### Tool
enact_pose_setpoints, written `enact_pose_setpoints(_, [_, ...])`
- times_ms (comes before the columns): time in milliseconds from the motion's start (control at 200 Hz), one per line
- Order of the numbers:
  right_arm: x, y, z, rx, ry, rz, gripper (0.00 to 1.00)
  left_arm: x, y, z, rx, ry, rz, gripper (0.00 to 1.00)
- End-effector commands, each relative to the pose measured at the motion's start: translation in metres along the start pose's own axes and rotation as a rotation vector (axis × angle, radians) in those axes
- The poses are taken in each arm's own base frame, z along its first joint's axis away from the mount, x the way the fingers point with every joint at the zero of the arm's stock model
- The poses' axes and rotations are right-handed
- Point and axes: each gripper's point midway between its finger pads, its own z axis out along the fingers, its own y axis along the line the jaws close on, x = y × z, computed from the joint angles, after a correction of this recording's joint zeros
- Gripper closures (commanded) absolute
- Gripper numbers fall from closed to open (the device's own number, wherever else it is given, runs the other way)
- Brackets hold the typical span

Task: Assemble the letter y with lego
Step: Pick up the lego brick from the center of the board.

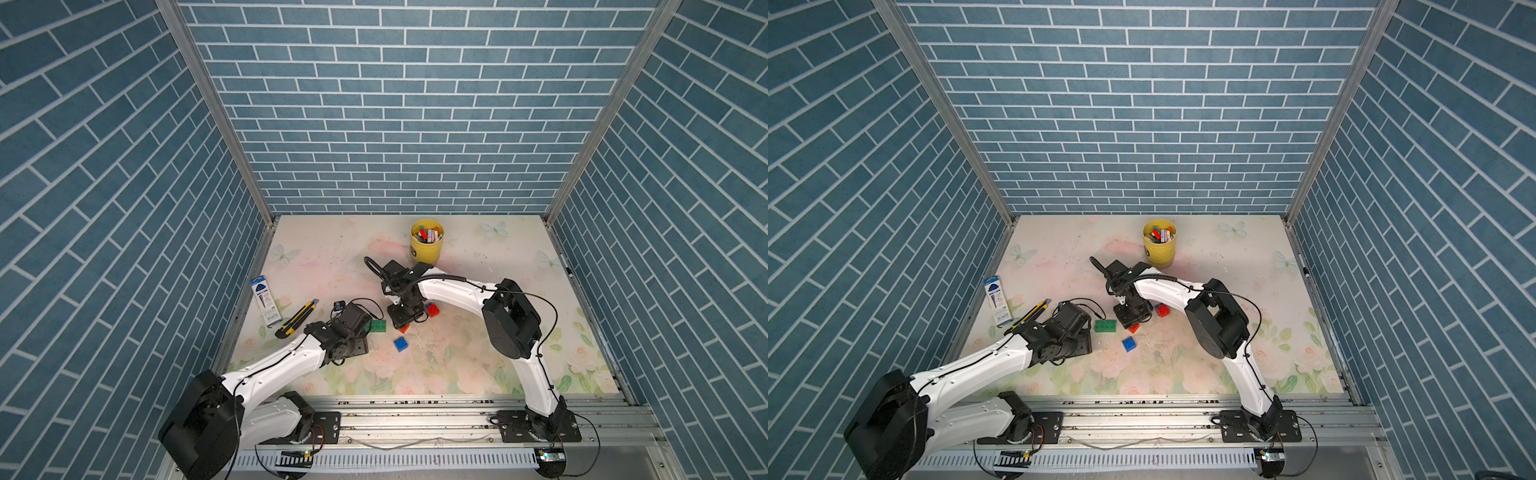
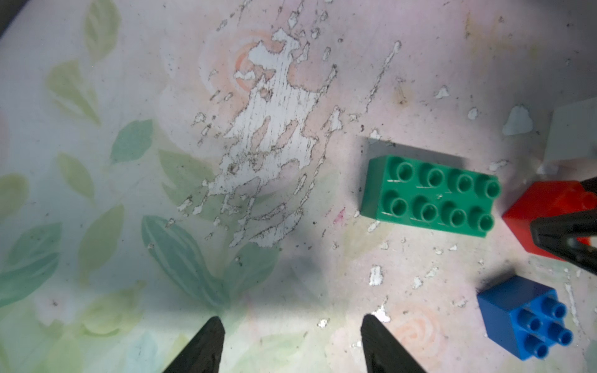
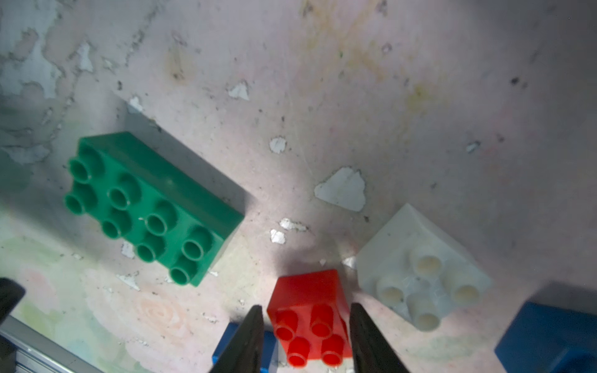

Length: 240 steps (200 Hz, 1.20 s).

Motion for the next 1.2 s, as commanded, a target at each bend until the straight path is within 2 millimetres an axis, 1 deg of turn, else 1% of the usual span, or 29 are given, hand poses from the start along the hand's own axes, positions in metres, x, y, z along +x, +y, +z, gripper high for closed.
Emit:
enact_pose_setpoints(0, [0.012,-0.003,0.003,0.025,0.04,-0.012,0.55,-0.001,0.001,0.002,-0.007,0.005,0.002,0.3])
enact_pose_setpoints(70, [0.013,-0.003,0.004,0.024,0.046,-0.012,0.56,-0.002,0.0,0.002,-0.006,0.003,0.004,0.3])
enact_pose_setpoints(185, [0.013,-0.003,0.006,0.028,0.049,-0.015,0.64,-0.004,-0.001,0.002,-0.003,-0.003,0.001,0.3])
enact_pose_setpoints(305, [0.016,-0.004,0.006,0.033,0.054,-0.02,0.65,-0.007,-0.001,0.002,0.005,-0.004,-0.015,0.3])
enact_pose_setpoints(385, [0.018,-0.006,0.007,0.046,0.062,-0.022,0.6,-0.011,-0.002,0.001,0.01,-0.009,-0.023,0.3])
enact_pose_setpoints(450, [0.019,-0.006,0.009,0.051,0.062,-0.024,0.6,-0.014,-0.002,0.0,0.011,-0.014,-0.024,0.3])
enact_pose_setpoints(640, [0.015,-0.005,0.008,0.056,0.048,-0.024,0.67,-0.02,-0.004,-0.001,0.013,-0.019,-0.024,0.3])
enact_pose_setpoints(675, [0.015,-0.005,0.006,0.055,0.045,-0.024,0.7,-0.02,-0.004,-0.001,0.014,-0.02,-0.027,0.3])
enact_pose_setpoints(760, [0.015,-0.006,0.0,0.062,0.035,-0.024,0.7,-0.023,-0.003,0.0,0.013,-0.025,-0.038,0.3])
enact_pose_setpoints(955, [0.018,-0.007,-0.024,0.05,-0.018,0.005,0.7,-0.038,0.007,0.001,-0.009,-0.033,-0.103,0.32])
enact_pose_setpoints(1045, [0.02,-0.007,-0.033,0.036,-0.046,0.028,0.7,-0.045,0.008,0.006,-0.02,-0.028,-0.113,0.32])
enact_pose_setpoints(1120, [0.023,-0.008,-0.038,0.034,-0.056,0.041,0.7,-0.051,0.009,0.014,-0.035,-0.019,-0.111,0.33])
enact_pose_setpoints(1195, [0.026,-0.007,-0.042,0.028,-0.067,0.049,0.7,-0.052,0.007,0.024,-0.041,-0.003,-0.103,0.34])
